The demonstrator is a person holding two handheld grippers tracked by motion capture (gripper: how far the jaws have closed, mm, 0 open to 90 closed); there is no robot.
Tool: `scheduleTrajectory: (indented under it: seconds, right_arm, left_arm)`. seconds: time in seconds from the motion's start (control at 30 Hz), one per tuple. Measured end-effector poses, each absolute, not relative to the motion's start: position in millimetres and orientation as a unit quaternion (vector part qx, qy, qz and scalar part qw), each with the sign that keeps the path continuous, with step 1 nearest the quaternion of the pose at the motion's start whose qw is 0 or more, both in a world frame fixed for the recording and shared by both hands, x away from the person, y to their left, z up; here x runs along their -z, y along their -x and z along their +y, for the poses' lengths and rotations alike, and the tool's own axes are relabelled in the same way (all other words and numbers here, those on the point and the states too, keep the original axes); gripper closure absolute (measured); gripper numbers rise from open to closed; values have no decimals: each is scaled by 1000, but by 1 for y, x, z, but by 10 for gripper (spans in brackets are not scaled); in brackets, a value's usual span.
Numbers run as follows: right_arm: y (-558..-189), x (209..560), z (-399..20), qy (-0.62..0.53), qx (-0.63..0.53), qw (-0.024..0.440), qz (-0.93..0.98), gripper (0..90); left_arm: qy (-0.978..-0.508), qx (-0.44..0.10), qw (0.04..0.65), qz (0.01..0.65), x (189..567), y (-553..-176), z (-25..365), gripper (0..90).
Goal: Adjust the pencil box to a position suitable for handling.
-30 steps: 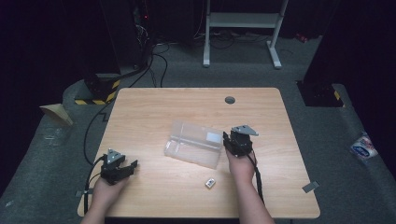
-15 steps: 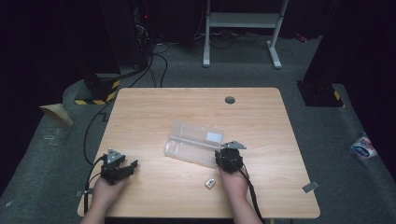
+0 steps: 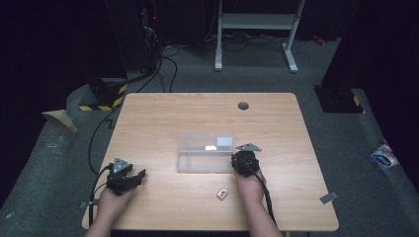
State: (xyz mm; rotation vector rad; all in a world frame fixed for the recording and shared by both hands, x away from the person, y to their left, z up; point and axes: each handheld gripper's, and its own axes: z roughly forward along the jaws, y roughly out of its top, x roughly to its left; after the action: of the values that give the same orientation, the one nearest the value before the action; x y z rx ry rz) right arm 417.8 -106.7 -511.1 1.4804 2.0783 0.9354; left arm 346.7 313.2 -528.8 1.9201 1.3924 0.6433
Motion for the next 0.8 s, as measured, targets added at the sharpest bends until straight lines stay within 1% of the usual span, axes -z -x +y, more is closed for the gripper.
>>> scheduleTrajectory:
  seconds: [0.1, 0.4, 0.8]
  right_arm:
    - [-418, 512, -109, -538, -332, 217, 744, 804]
    - [-419, 512, -119, -550, -328, 223, 736, 803]
    - [-406, 518, -131, -562, -331, 222, 725, 803]
  left_arm:
    - [-736, -247, 336, 534, 529, -347, 313, 392]
    - [-736, -246, 335, 534, 529, -347, 313, 391]
    - [-736, -247, 335, 534, 529, -347, 313, 392]
